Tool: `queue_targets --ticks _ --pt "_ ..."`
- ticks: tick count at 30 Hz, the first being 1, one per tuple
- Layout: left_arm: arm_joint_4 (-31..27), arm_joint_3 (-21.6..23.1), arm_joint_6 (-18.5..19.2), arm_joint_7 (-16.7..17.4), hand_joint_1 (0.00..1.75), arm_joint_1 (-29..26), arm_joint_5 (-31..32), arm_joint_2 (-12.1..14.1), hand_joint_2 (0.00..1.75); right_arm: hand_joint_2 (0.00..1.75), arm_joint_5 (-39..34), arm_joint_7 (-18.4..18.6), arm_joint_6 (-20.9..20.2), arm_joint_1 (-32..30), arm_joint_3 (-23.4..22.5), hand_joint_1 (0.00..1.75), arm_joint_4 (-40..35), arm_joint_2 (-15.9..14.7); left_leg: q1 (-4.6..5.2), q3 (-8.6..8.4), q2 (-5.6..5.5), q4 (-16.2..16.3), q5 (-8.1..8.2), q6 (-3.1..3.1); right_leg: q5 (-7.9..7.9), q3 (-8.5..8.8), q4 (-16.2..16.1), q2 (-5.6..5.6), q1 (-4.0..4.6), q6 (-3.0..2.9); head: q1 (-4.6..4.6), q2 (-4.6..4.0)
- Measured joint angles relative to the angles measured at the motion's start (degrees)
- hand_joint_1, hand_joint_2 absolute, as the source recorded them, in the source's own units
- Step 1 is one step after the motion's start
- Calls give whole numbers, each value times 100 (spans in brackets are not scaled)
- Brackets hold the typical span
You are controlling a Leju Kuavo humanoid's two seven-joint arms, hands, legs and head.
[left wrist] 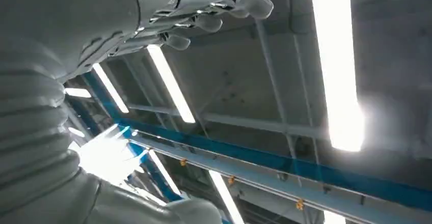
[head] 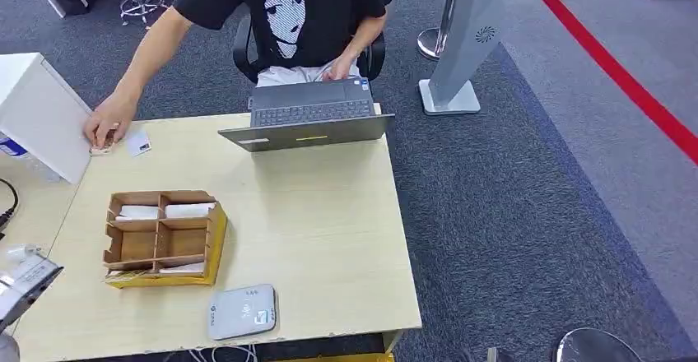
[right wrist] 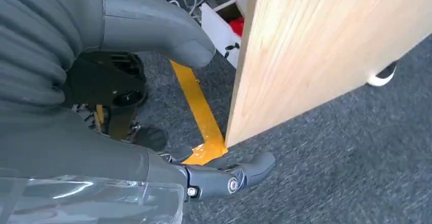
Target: Pass the card to the sensor for recognition and then transmit it.
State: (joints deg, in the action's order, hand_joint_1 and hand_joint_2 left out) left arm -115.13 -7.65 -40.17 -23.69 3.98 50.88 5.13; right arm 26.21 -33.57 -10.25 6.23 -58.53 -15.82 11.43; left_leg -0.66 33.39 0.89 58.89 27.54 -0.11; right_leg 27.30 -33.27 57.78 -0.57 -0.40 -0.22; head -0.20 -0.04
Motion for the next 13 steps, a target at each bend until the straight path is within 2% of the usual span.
queue_targets --ticks 3,4,6,10,13 --pt "-158 -78 0 -41 0 -103 -26 -67 175 175 -2 -2 -2 0 0 0 0 0 0 -1 1 0 0 0 0 0 0 0 0 0 -2 0" --pt "-377 -234 0 -153 0 -257 -102 -229 175 175 -2 -4 -2 -4 0 0 -4 0 -1 -1 0 0 -1 0 -2 1 0 0 0 -1 -4 0" --pt "-482 -345 0 -385 0 -361 -344 -389 175 175 -18 -4 11 -8 -2 0 -7 0 -1 0 1 -1 -3 -3 -4 8 3 0 0 -4 -4 0" --pt "-683 -699 0 -1362 0 -1149 -1717 -859 175 175 -50 -2 234 -92 -79 0 -15 0 0 -17 13 -1 7 -8 0 11 1 16 0 0 -13 0" --pt "-727 -863 59 -1593 0 -1752 -2407 -1086 175 175 -48 68 481 -164 -155 0 -24 -4 1 -14 10 -1 19 1 11 11 0 10 -1 -1 -13 0"
